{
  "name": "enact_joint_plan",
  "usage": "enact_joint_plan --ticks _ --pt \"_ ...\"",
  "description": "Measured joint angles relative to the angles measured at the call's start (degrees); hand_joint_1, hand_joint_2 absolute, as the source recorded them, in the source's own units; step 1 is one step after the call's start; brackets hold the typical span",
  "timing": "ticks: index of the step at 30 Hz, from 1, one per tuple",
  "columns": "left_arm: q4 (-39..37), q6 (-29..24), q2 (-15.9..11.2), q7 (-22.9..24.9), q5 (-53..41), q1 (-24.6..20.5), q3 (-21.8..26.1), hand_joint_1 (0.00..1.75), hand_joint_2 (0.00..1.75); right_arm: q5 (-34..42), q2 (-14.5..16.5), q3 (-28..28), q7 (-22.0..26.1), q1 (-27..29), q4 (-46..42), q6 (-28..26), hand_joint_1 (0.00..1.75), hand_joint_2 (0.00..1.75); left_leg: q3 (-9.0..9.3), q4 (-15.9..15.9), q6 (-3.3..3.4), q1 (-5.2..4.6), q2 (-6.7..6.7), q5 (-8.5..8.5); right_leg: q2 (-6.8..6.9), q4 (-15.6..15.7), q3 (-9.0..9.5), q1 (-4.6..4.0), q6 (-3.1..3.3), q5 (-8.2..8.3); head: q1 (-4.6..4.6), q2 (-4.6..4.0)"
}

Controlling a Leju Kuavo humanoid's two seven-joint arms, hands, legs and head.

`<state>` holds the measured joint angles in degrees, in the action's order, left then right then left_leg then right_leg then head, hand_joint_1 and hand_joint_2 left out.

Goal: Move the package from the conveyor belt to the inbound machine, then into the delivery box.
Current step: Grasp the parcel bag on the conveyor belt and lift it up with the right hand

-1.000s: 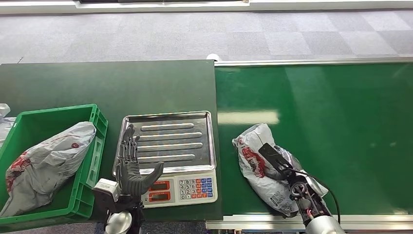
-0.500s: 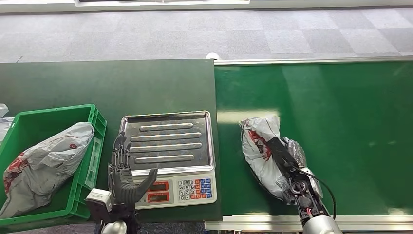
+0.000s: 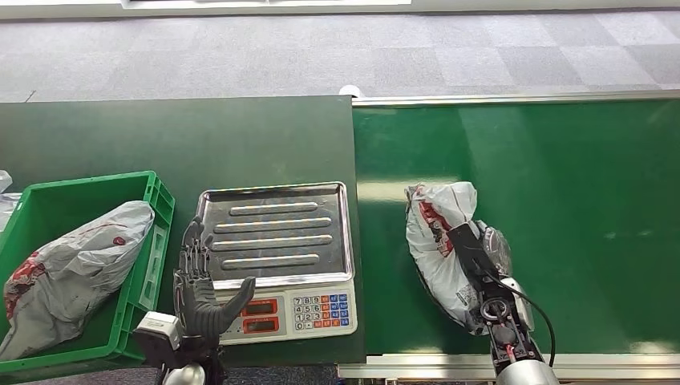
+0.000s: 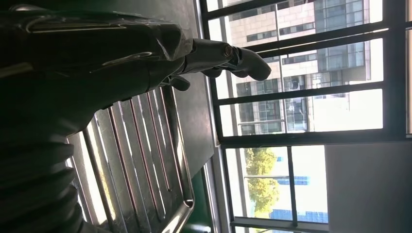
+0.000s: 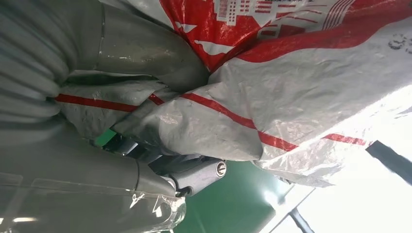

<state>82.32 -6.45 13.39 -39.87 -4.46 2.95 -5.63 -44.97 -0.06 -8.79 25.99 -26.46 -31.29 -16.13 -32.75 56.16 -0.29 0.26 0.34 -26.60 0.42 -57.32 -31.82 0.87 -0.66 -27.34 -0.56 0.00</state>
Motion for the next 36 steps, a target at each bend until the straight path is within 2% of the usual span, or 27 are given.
enact_joint_plan --ticks 3,9,11,15,18,21,24,27,30,36 --pt "0.3 -0.1 0.1 0.0 0.0 0.2 0.0 0.00 1.75 4.9 0.8 -3.0 4.5 1.1 -4.9 -2.6 1.75 1.75 -0.02 0.0 0.00 0.00 0.00 0.00 0.00 0.0 -0.02 0.00 0.00 0.00 0.00 0.00" --pt "0.6 -0.1 0.2 0.0 0.0 0.2 0.0 0.00 1.75 8.2 1.7 -6.2 6.7 2.7 -10.7 -3.1 1.75 1.75 -0.03 0.0 0.00 0.00 0.02 -0.01 0.00 0.0 -0.04 0.00 0.00 0.00 0.01 0.00" --pt "0.6 -0.1 0.2 0.0 -0.1 0.2 0.0 0.00 1.75 12.7 2.4 -7.6 9.4 3.7 -13.2 -3.5 1.75 1.75 -0.03 0.0 0.00 0.00 -0.01 0.00 0.05 0.0 -0.05 0.00 0.00 0.00 -0.01 0.00" --pt "0.6 -0.2 0.2 0.0 -0.1 -0.1 -0.1 0.00 1.75 28.1 4.0 -12.1 13.4 8.6 -24.1 -3.4 1.75 1.75 -0.09 0.0 0.00 0.00 -0.22 0.00 0.25 0.0 -0.06 0.00 -0.02 -0.03 0.01 0.00" --pt "0.6 -1.2 0.1 0.0 0.0 -0.9 -0.1 0.00 1.75 32.0 5.1 -14.5 13.2 13.0 -33.5 -2.2 1.74 1.75 -0.20 0.0 -0.01 -0.01 -0.16 -0.02 0.19 0.0 -0.10 0.00 -0.02 -0.04 0.01 0.00" --pt "1.1 -2.4 -0.1 0.0 0.0 -1.5 -0.1 0.00 1.75 28.3 5.9 -14.9 10.5 14.2 -38.9 -1.0 1.72 1.75 -0.22 0.0 -0.01 0.00 0.09 -0.04 -0.05 0.0 -0.13 0.00 0.00 -0.02 0.00 0.00" --pt "2.7 -4.0 -0.5 0.0 0.1 -1.7 0.0 0.00 1.75 20.5 5.9 -13.2 4.6 11.3 -37.7 1.2 1.73 1.75 -0.24 -0.1 -0.04 0.01 0.17 0.00 -0.12 0.0 -0.10 -0.03 0.05 0.02 0.01 0.00" --pt "4.9 -4.9 -1.3 0.0 0.1 -2.2 0.4 0.00 1.75 8.7 5.6 -9.1 -0.7 4.1 -28.9 1.8 1.68 1.75 -0.15 -0.1 -0.07 0.06 0.35 0.16 -0.26 0.0 -0.15 -0.08 0.13 0.19 0.00 0.00" --pt "6.5 -5.0 -2.0 0.0 0.3 -3.4 1.0 0.00 1.75 0.0 6.0 -3.5 -1.9 -2.7 -19.0 0.7 1.68 1.75 -0.13 0.0 -0.07 0.12 0.27 0.32 -0.20 0.0 -0.17 -0.13 0.12 0.26 0.00 0.00" --pt "8.9 -5.5 -2.7 0.0 1.2 -5.7 2.5 0.00 1.75 -6.6 10.1 5.4 -2.9 -11.5 -8.1 -0.5 1.75 1.75 -0.23 0.0 -0.12 0.21 0.14 0.37 -0.14 -0.1 -0.25 -0.23 0.13 0.26 0.01 0.00"
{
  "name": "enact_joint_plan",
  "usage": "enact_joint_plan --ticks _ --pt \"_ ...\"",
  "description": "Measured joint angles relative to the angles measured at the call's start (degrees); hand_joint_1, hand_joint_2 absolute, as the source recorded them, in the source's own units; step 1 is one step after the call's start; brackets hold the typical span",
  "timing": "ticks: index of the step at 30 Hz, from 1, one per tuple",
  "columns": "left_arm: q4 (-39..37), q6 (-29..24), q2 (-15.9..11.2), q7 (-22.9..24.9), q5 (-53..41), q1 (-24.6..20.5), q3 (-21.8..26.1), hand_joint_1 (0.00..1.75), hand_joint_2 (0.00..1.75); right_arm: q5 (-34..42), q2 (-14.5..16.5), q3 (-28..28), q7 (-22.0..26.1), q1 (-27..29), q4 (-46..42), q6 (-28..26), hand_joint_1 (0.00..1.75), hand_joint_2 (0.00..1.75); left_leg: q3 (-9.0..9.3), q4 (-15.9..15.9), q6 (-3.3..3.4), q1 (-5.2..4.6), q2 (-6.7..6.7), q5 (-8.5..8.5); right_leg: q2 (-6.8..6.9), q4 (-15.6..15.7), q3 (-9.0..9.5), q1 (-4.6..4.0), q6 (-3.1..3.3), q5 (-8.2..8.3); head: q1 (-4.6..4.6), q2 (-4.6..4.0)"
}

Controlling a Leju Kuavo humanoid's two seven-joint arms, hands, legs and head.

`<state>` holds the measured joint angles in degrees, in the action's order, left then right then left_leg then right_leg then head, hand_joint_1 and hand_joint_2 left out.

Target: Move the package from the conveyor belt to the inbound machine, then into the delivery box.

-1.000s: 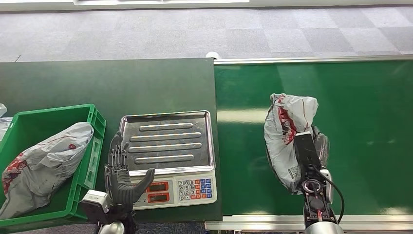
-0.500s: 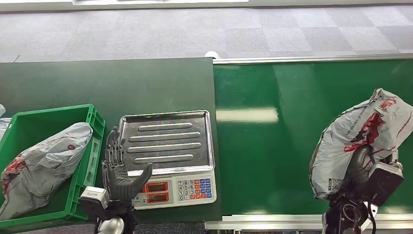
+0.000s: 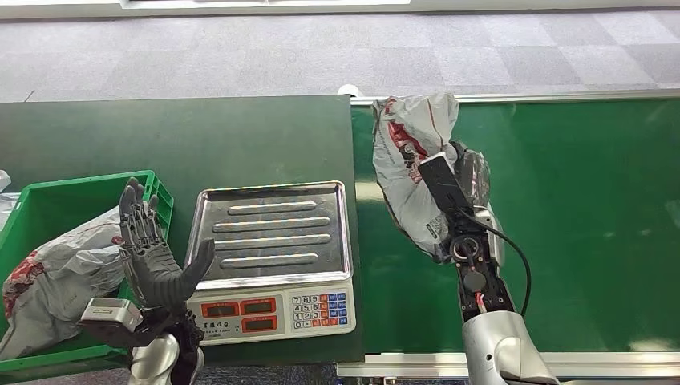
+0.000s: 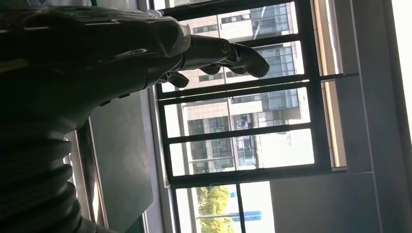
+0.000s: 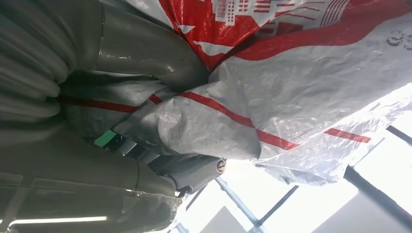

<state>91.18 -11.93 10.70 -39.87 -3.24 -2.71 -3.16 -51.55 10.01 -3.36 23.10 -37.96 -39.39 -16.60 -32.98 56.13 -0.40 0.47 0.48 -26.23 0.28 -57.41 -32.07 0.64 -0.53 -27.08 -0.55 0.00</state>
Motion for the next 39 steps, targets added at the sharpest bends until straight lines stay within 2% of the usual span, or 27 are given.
enact_joint_plan --ticks 6,9,15,18,23,28,33,39 --pt "0.5 1.5 -0.4 0.0 0.6 -2.2 1.5 0.00 1.75 -6.1 5.8 8.1 -0.5 -4.8 5.5 3.4 1.69 1.75 -0.08 0.0 -0.01 0.04 0.00 0.00 0.00 0.0 -0.12 -0.04 0.02 -0.01 0.00 0.00" --pt "0.0 2.1 -0.5 0.0 0.9 -3.7 2.4 0.00 1.75 -4.9 8.4 14.9 -2.1 -5.7 6.9 3.9 1.61 1.75 -0.10 0.0 -0.02 0.06 -0.01 0.00 0.01 0.0 -0.13 -0.06 0.02 -0.01 0.00 0.00" --pt "-0.9 4.9 -0.5 0.0 1.5 -5.4 4.2 0.00 1.75 2.3 9.4 32.9 -6.0 -6.8 6.7 7.1 1.62 1.75 -0.14 0.0 -0.02 0.06 -0.04 0.00 0.01 0.0 -0.14 -0.06 0.02 -0.01 0.01 0.00" --pt "-1.3 5.1 -0.5 0.0 1.4 -5.7 4.8 0.00 1.75 3.5 9.4 39.3 -6.6 -7.1 6.6 7.7 1.61 1.75 -0.14 0.0 -0.02 0.06 -0.07 0.00 0.06 0.0 -0.14 -0.06 0.02 -0.01 0.02 0.00" --pt "-1.8 5.6 -0.5 0.0 1.5 -5.9 5.5 0.00 1.75 4.6 9.4 44.6 -7.4 -7.5 6.6 8.1 1.58 1.75 -0.14 0.0 -0.02 0.06 -0.08 0.00 0.05 0.0 -0.13 -0.06 0.02 -0.01 0.02 0.00" --pt "-1.9 7.2 -0.3 0.0 1.7 -5.9 6.8 0.00 1.75 7.0 9.4 51.3 -12.6 -7.5 7.1 7.6 1.37 1.75 -0.14 0.0 -0.02 0.06 -0.08 0.00 0.05 0.0 -0.14 -0.06 0.02 -0.01 0.02 0.00" --pt "-1.9 8.1 -0.2 0.0 1.9 -5.9 8.2 0.00 1.75 7.6 9.4 56.5 -15.2 -7.5 8.8 7.4 1.38 1.75 -0.14 0.0 -0.02 0.06 -0.08 0.00 0.05 0.0 -0.15 -0.06 0.02 -0.01 0.02 0.00" --pt "-2.0 8.3 -0.1 0.0 1.9 -5.9 8.9 0.00 1.75 7.7 9.4 58.7 -15.3 -7.5 9.9 7.4 1.38 1.75 -0.14 0.0 -0.02 0.06 -0.08 0.00 0.05 0.0 -0.14 -0.06 0.02 -0.01 0.02 0.00"
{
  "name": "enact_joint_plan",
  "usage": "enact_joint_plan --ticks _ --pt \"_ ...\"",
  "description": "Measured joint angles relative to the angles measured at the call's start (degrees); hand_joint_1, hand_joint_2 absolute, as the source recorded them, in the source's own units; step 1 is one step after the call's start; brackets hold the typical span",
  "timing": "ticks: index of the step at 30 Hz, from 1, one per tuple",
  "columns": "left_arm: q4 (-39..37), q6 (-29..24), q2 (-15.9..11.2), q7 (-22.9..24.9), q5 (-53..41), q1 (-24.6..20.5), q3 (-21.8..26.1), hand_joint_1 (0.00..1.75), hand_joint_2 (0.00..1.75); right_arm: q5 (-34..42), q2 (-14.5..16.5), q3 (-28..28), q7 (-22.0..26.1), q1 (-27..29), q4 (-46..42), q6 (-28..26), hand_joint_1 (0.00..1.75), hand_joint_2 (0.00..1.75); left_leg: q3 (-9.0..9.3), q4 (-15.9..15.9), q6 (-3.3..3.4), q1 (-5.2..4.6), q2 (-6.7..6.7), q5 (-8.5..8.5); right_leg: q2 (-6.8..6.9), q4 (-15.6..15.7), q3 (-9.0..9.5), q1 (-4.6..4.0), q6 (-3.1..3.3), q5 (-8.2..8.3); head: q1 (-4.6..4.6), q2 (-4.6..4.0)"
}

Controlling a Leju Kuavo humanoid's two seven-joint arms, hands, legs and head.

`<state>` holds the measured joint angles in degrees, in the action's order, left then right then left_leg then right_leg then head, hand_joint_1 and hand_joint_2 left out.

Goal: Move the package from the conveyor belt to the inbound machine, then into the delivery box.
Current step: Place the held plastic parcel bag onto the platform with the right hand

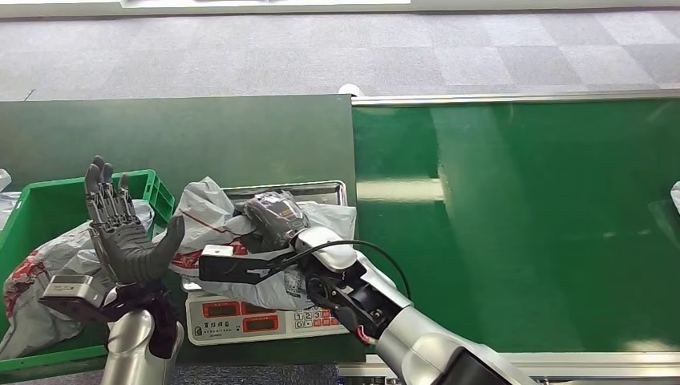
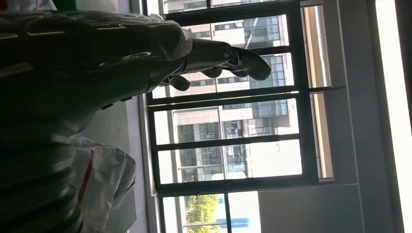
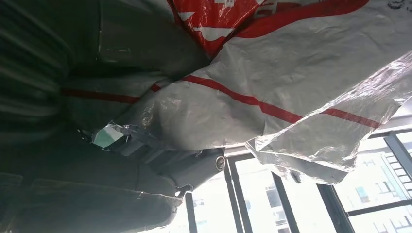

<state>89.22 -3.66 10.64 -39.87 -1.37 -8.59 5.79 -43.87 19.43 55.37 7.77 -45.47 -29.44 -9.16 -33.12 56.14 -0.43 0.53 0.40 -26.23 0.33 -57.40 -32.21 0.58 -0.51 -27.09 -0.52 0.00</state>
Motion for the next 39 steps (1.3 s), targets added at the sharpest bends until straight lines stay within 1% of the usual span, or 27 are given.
enact_joint_plan --ticks 1,5,6,9,10,18,24,31,33,36,39 --pt "0.0 0.1 0.0 0.0 0.0 0.0 0.1 0.00 1.75 0.1 0.0 0.2 -0.1 0.0 0.1 0.0 1.37 1.75 0.00 0.0 0.00 0.00 0.00 0.00 0.00 0.0 0.00 0.00 0.00 0.00 0.00 0.00" --pt "0.0 1.1 0.2 0.0 0.2 0.0 0.8 0.00 1.75 0.7 0.0 0.9 -1.1 -0.1 1.0 -0.1 0.84 1.75 0.00 0.0 0.00 0.00 0.00 0.00 0.00 0.0 0.00 0.00 0.00 0.00 0.00 0.00" --pt "0.0 1.3 0.2 0.0 0.2 0.1 1.0 0.00 1.75 0.9 0.0 1.1 -1.3 -0.2 1.3 -0.1 0.67 1.75 0.00 0.0 0.00 0.00 0.00 0.00 0.00 0.0 0.00 0.00 0.00 0.00 0.00 0.00" --pt "0.0 1.4 0.4 0.0 0.1 0.2 1.4 0.00 1.75 1.2 0.0 1.4 -1.8 -0.4 1.9 -0.3 0.04 1.75 0.00 0.0 0.00 0.00 0.00 0.00 0.00 0.0 0.00 0.00 0.00 0.00 0.00 0.00" --pt "0.0 1.4 0.5 0.0 0.1 0.2 1.6 0.00 1.75 1.3 0.0 1.5 -1.9 -0.5 2.1 -0.4 0.00 1.75 0.00 0.0 0.00 0.00 0.01 0.00 0.00 0.0 0.00 0.00 0.00 0.00 0.00 0.00" --pt "0.0 1.5 1.0 0.0 -0.2 0.9 2.5 0.00 1.75 3.1 0.0 2.5 -3.7 -1.3 3.1 -1.0 0.00 1.75 0.00 0.0 0.00 0.00 0.00 0.00 0.00 0.0 0.00 0.00 0.00 0.00 0.00 0.00" --pt "0.3 1.6 1.3 0.0 -0.6 1.3 2.9 0.00 1.75 5.3 0.0 2.3 -2.3 -2.3 3.9 -2.0 0.00 1.75 0.00 0.0 0.00 0.00 0.00 0.00 0.00 0.0 0.00 0.00 0.00 0.00 -0.01 0.00" --pt "0.7 2.5 1.6 0.0 -0.8 1.6 3.1 0.00 1.75 4.9 -0.1 -0.1 -2.8 -3.8 5.3 -6.0 0.00 1.75 0.01 0.0 0.00 0.00 0.00 0.00 0.00 0.0 -0.01 0.00 0.00 0.00 0.00 0.00" --pt "0.7 3.0 1.7 0.0 -1.0 1.6 2.9 0.00 1.75 5.4 -0.1 -1.9 -1.1 -3.9 5.6 -7.6 0.00 1.75 0.01 0.0 0.00 0.00 0.00 0.00 0.00 0.0 -0.01 0.00 0.00 0.00 0.00 0.00" --pt "0.2 3.3 1.7 0.0 -1.3 1.6 2.1 0.00 1.75 6.5 -0.2 -6.2 3.7 -3.8 5.7 -9.7 0.00 1.75 0.01 0.0 0.00 0.00 0.00 0.00 0.00 0.0 -0.02 0.00 0.00 0.00 0.00 0.00" --pt "-0.4 2.9 1.7 0.0 -2.4 1.5 1.1 0.00 1.75 8.5 -0.4 -10.1 8.8 -3.0 5.2 -10.3 0.00 1.75 0.02 0.0 0.00 0.00 0.00 0.00 0.00 0.0 -0.03 0.00 0.00 0.00 -0.01 0.00"
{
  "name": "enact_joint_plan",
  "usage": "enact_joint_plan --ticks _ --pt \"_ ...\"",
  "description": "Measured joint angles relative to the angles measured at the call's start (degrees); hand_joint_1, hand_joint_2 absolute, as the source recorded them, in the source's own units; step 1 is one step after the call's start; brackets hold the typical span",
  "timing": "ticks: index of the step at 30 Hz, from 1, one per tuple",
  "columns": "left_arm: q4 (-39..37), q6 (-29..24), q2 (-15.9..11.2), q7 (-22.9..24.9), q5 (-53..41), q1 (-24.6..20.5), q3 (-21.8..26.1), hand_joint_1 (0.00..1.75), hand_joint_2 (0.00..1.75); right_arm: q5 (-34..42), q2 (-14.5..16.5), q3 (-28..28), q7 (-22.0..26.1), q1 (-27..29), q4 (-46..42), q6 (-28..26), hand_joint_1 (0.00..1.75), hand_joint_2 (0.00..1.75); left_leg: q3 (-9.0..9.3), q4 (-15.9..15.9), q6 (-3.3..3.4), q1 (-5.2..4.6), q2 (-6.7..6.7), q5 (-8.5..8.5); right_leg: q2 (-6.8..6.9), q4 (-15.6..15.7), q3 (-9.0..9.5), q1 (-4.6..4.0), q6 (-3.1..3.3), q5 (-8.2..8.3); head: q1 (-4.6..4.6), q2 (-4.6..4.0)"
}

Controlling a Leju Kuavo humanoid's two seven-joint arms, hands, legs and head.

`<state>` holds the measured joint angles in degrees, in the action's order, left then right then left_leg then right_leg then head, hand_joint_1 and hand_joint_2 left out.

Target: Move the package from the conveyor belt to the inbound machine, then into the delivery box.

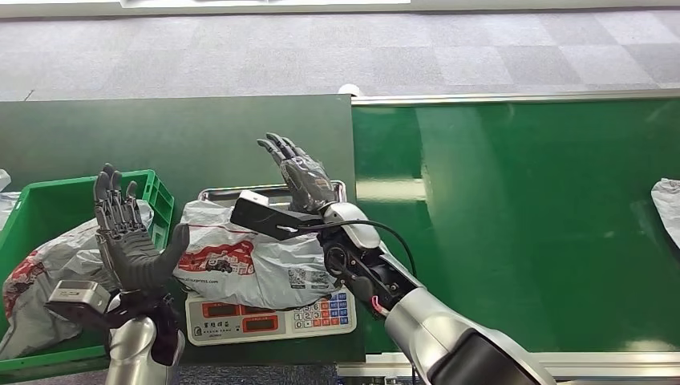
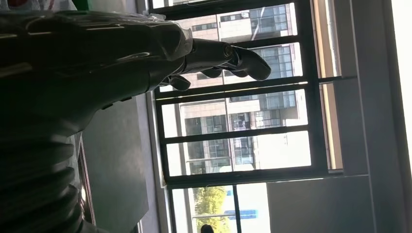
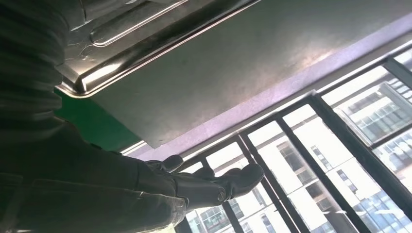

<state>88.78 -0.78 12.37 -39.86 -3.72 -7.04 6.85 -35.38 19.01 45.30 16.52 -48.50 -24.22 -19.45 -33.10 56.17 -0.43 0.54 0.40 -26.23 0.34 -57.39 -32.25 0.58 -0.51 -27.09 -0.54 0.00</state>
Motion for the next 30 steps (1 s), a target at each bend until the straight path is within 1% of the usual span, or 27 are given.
enact_joint_plan --ticks 3,5,7,9,12,14,16,20,22,26,30 --pt "-1.6 -2.9 -0.2 0.0 -3.3 -0.1 -2.7 0.00 1.75 2.2 -0.6 -6.3 9.8 3.8 -3.6 -1.6 0.00 1.75 0.00 0.0 0.00 0.00 -0.04 -0.01 0.04 0.0 0.00 0.00 0.00 -0.01 -0.01 0.00" --pt "-3.2 -5.6 -0.6 0.0 -6.9 -0.1 -5.7 0.00 1.75 3.4 -1.2 -11.7 15.7 8.5 -8.7 -2.2 0.00 1.75 0.00 0.0 0.00 0.00 -0.07 -0.02 0.06 0.0 0.01 0.00 -0.01 -0.01 0.00 0.00" --pt "-5.5 -7.5 -1.0 0.0 -11.6 -0.5 -8.9 0.00 1.75 5.3 -2.1 -17.1 20.2 15.0 -16.8 -0.9 0.00 1.75 -0.03 0.0 0.00 0.00 -0.17 -0.04 0.17 0.1 0.02 0.01 -0.01 -0.02 0.00 0.00" --pt "-8.8 -8.7 -1.3 0.2 -17.8 -1.3 -11.6 0.00 1.75 7.2 -3.1 -22.3 22.7 22.5 -27.4 1.8 0.00 1.75 -0.12 0.0 0.00 -0.01 -0.30 -0.05 0.31 0.1 0.02 0.02 -0.02 -0.03 0.02 0.00" --pt "-13.7 -10.1 -1.5 2.0 -27.4 -2.0 -13.8 0.00 1.75 8.3 -4.3 -28.3 23.4 31.6 -41.9 4.7 0.00 1.75 -0.19 0.0 0.00 -0.02 -0.19 -0.08 0.27 0.1 -0.05 0.03 -0.01 -0.03 0.01 0.00" --pt "-16.0 -10.4 -1.8 2.8 -30.2 -2.2 -14.2 0.00 1.75 8.3 -4.8 -30.8 23.6 35.6 -48.8 5.2 0.00 1.75 -0.17 0.0 -0.01 -0.02 -0.11 -0.10 0.20 0.1 -0.08 0.02 -0.01 -0.03 -0.01 0.00" --pt "-17.6 -10.5 -1.9 2.9 -31.0 -2.3 -14.3 0.00 1.75 8.2 -5.2 -32.4 23.6 38.3 -53.4 5.4 0.00 1.75 -0.16 0.0 -0.01 0.00 -0.10 -0.09 0.18 0.1 -0.09 0.01 0.00 -0.03 -0.01 0.00" --pt "-19.7 -10.5 -2.0 3.2 -32.1 -2.8 -14.4 0.00 1.75 7.9 -5.7 -34.1 23.6 41.0 -59.1 5.2 0.00 1.75 -0.12 0.0 -0.03 0.02 -0.08 -0.08 0.17 0.1 -0.07 -0.02 0.01 -0.03 -0.01 0.00" --pt "-20.3 -11.0 -2.0 4.7 -34.0 -2.9 -14.4 0.00 1.75 7.7 -5.9 -34.6 23.6 42.1 -60.9 4.1 0.00 1.75 -0.10 0.0 -0.04 0.02 -0.09 -0.07 0.18 0.1 -0.05 -0.02 0.01 -0.04 -0.01 0.00" --pt "-21.1 -14.4 -2.1 9.6 -40.5 -3.0 -13.9 0.00 1.75 9.2 -7.2 -35.7 23.6 47.2 -65.3 0.6 0.00 1.75 -0.11 0.0 -0.03 0.01 -0.12 -0.10 0.19 0.1 0.00 -0.01 0.01 -0.05 0.00 0.00" --pt "-21.3 -18.8 -2.4 17.2 -47.5 -3.0 -11.7 0.00 1.75 14.5 -9.6 -36.9 23.6 52.4 -69.1 -1.4 0.00 1.75 -0.12 0.0 -0.04 0.00 -0.06 -0.18 0.16 0.1 0.00 0.00 0.02 -0.06 0.01 0.00"
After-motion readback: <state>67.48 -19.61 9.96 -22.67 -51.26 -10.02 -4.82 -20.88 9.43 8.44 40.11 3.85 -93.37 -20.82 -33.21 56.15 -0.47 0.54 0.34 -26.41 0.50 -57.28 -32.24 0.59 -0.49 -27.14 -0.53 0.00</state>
